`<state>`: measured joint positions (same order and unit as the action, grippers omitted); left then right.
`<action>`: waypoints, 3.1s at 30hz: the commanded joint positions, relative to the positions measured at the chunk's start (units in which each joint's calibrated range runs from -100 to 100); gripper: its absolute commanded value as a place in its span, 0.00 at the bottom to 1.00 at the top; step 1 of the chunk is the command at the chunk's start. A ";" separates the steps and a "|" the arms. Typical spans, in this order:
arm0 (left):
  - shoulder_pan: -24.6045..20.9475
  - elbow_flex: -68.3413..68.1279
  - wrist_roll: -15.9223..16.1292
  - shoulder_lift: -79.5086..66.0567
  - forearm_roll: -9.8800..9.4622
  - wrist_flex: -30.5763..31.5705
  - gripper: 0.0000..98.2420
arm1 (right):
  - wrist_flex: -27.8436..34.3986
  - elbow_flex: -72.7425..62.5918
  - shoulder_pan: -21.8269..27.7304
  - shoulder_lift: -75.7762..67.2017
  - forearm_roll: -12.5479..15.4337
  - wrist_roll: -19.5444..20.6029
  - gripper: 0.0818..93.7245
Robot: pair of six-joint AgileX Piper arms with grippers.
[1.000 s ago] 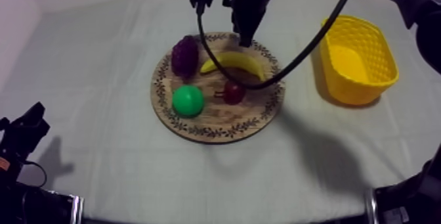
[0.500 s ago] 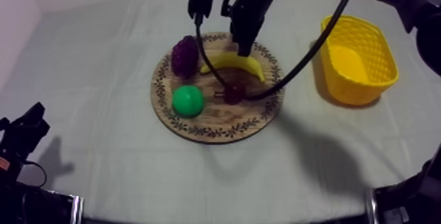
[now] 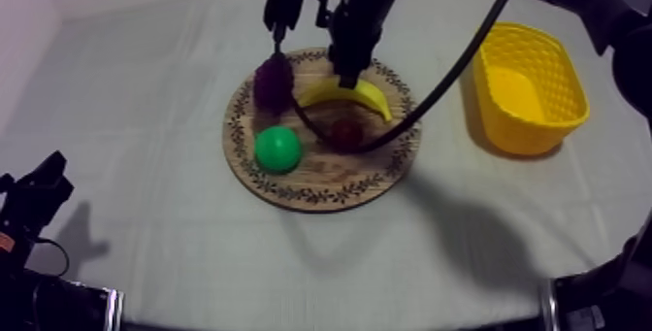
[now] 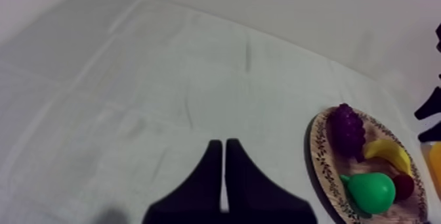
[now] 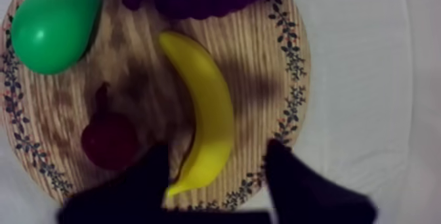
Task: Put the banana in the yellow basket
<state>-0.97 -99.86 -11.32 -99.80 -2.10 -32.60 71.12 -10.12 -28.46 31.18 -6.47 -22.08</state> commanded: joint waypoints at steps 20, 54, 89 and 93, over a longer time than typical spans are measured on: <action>-0.01 -0.03 0.01 -0.03 0.02 0.02 0.00 | -0.90 -0.37 0.17 4.02 -1.36 -0.37 0.85; -0.01 -0.03 0.01 -0.03 0.02 0.02 0.00 | -1.64 -8.19 1.95 15.67 -1.02 0.33 0.61; -0.01 -0.03 0.01 -0.03 0.02 0.02 0.00 | 2.34 -11.39 1.38 9.16 1.15 1.36 0.13; -0.01 -0.03 0.01 -0.03 0.02 0.02 0.00 | 3.62 -11.11 1.26 2.90 0.60 2.80 0.13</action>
<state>-0.97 -99.86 -11.32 -99.80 -2.10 -32.60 74.74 -21.70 -27.14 37.37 -5.64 -19.71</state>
